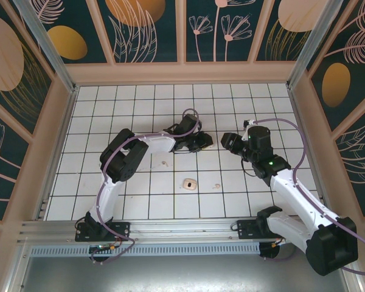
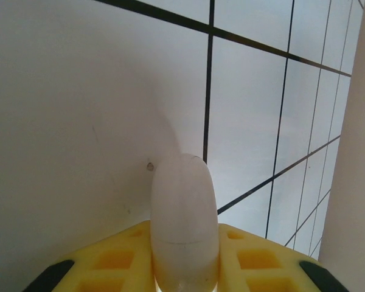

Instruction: Insert the wireless bluetooth earbuds into the charging case

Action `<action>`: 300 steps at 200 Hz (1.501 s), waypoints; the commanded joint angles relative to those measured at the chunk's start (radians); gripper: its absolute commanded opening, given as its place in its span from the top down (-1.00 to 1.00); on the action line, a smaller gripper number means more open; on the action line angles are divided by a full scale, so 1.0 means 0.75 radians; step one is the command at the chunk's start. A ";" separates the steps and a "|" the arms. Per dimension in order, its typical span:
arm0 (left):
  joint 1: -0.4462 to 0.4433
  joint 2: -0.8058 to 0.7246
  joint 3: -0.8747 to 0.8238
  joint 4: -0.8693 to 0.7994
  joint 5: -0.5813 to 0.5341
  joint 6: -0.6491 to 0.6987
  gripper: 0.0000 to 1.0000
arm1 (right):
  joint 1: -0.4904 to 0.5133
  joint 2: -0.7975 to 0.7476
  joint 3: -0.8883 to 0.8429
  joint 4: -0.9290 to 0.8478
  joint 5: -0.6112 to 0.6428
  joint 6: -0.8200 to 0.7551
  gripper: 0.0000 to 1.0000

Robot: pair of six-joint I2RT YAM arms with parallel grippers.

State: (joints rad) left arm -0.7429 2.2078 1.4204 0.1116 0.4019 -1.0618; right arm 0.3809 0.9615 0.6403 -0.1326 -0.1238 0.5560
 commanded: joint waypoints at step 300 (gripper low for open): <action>-0.402 -0.586 -0.164 -1.131 -0.545 0.367 -0.12 | -0.012 -0.088 0.046 -0.117 0.056 -0.031 -0.01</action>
State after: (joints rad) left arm -0.9962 1.7031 1.3018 -0.6594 0.0128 -0.7780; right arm 0.3794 0.9226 0.6502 -0.1925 -0.0978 0.5480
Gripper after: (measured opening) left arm 0.544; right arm 0.498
